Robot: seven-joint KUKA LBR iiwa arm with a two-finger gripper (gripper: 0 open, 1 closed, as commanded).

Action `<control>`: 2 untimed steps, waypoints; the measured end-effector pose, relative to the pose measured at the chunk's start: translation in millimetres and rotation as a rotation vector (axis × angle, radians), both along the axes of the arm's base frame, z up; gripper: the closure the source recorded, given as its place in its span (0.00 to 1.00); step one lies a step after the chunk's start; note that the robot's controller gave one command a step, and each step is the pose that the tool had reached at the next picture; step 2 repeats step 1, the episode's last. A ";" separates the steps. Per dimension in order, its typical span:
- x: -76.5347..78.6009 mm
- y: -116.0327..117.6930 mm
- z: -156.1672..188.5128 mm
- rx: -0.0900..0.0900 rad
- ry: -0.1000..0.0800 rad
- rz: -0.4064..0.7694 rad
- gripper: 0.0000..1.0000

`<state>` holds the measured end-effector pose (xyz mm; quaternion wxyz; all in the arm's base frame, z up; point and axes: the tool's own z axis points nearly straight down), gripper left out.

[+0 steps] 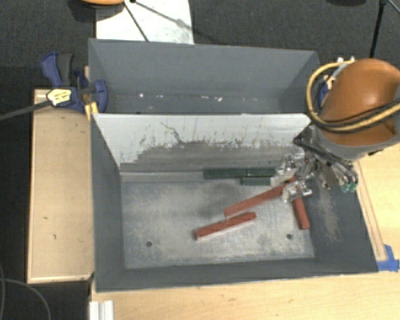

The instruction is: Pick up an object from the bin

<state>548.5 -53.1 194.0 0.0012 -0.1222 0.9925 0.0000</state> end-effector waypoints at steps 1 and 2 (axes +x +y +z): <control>-6.7 -6.4 29.9 0.001 0.005 0.077 1.00; -6.7 -6.4 29.9 0.001 0.005 0.077 1.00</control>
Offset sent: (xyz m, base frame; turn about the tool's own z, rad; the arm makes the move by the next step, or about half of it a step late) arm -0.0185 0.0072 0.1862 -0.1661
